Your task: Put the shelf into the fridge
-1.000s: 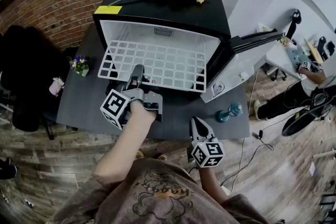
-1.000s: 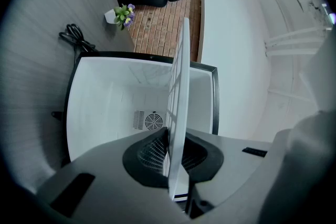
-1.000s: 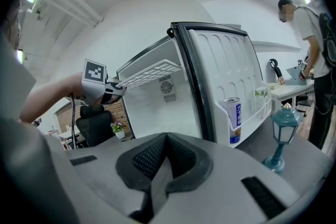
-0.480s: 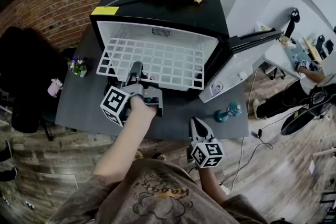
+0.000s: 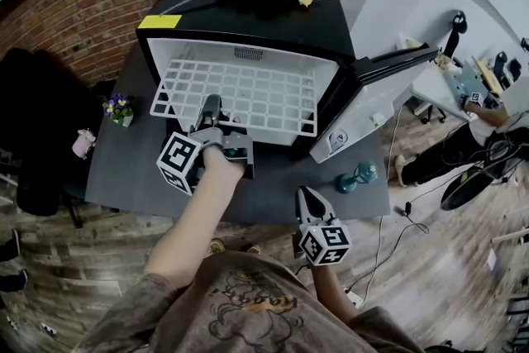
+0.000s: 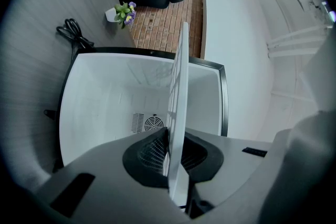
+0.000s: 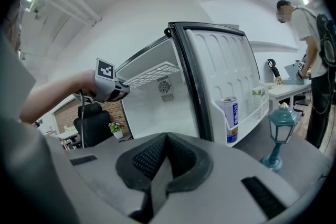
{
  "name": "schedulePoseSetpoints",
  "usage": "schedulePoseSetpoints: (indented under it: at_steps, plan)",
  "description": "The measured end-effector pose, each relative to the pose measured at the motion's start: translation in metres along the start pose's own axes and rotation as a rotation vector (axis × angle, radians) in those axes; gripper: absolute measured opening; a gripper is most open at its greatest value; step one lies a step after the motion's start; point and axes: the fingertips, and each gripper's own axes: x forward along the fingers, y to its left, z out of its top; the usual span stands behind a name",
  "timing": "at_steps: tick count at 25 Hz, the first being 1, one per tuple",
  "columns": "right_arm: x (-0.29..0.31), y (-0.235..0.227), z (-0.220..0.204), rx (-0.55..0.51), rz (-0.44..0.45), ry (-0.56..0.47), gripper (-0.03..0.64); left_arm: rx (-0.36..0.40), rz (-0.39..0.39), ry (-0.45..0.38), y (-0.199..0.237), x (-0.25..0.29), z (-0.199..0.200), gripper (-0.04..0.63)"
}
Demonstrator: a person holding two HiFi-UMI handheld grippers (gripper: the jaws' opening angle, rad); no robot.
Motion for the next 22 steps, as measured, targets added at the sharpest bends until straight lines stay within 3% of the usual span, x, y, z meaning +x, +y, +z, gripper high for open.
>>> schedulePoseSetpoints:
  at_steps: [22]
  plan:
    - [-0.002,-0.006,-0.004,0.016,-0.036,0.005,-0.003,0.008,0.012,-0.007,0.001,0.034,-0.001,0.048]
